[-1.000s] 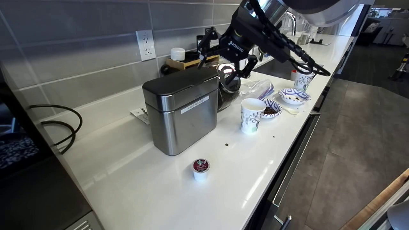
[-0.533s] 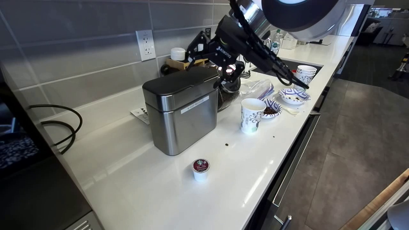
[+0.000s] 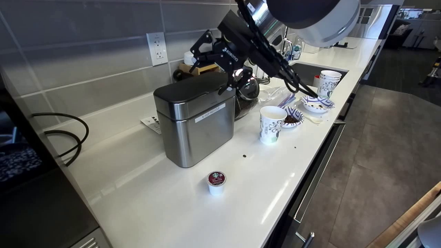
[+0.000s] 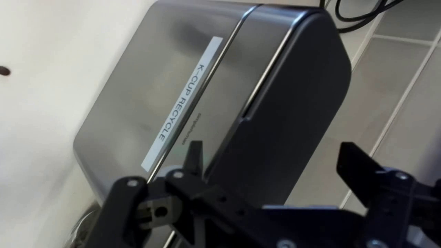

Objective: Open the bin and put the white cup item in the bin

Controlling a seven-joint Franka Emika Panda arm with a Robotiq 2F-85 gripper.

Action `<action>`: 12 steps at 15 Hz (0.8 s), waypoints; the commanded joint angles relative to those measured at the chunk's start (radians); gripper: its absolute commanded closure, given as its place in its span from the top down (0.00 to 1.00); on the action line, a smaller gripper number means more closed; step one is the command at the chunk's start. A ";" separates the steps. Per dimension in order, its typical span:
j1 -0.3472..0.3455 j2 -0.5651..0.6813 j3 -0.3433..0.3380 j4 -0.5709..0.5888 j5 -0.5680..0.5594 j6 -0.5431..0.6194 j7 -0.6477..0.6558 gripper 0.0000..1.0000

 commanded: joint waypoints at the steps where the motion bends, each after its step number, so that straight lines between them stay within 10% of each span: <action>1: 0.014 0.029 0.000 0.025 0.075 0.026 -0.030 1.00; 12: 0.016 0.033 -0.009 0.036 0.116 0.030 -0.046 1.00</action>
